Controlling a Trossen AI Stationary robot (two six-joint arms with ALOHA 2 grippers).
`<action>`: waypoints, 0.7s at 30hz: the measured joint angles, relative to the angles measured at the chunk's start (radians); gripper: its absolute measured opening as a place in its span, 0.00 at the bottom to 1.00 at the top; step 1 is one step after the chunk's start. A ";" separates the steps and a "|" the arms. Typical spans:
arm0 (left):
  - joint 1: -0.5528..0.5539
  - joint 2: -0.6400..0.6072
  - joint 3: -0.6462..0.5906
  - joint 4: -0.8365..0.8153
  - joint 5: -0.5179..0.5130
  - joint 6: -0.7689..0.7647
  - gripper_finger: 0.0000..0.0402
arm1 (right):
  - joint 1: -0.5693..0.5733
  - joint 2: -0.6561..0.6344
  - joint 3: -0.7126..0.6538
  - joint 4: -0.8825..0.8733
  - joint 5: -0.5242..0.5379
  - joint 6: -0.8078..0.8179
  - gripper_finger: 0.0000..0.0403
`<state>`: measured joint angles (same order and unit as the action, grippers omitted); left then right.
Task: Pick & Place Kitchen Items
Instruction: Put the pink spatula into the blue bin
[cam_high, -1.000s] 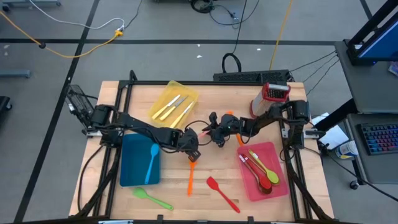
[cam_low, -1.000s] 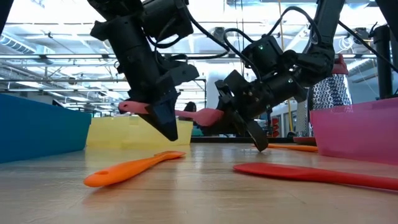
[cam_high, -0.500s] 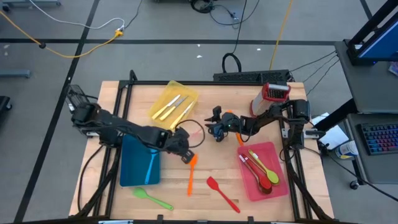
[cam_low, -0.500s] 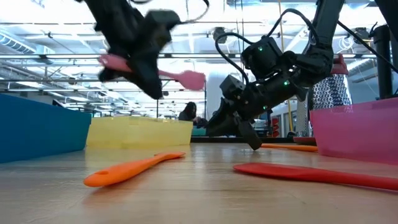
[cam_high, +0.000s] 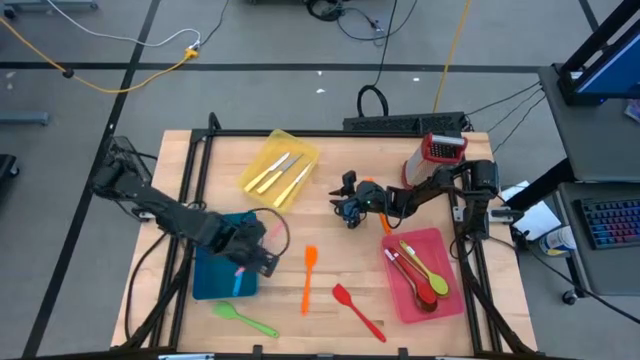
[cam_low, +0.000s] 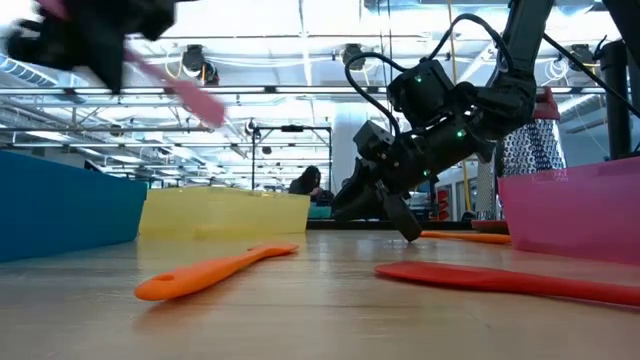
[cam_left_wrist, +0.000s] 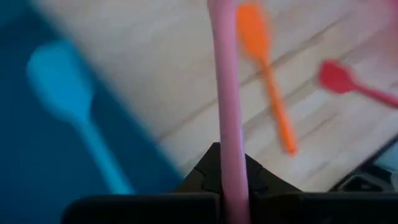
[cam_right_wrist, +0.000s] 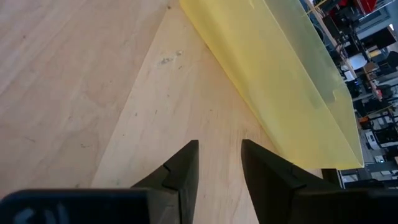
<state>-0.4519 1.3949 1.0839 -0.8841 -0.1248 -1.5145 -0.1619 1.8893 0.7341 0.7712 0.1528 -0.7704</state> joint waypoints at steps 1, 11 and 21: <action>-0.021 -0.009 -0.001 -0.060 0.013 -0.058 0.01 | 0.000 0.000 0.000 0.000 0.000 0.000 0.29; -0.163 -0.006 -0.003 -0.363 0.043 -0.457 0.01 | 0.000 -0.001 0.001 -0.005 0.000 0.011 0.29; -0.232 0.072 -0.002 -0.343 0.028 -0.558 0.02 | 0.000 -0.001 0.001 -0.006 0.000 0.032 0.29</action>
<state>-0.6838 1.4666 1.0817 -1.2270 -0.0967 -2.0728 -0.1619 1.8885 0.7349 0.7650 0.1524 -0.7380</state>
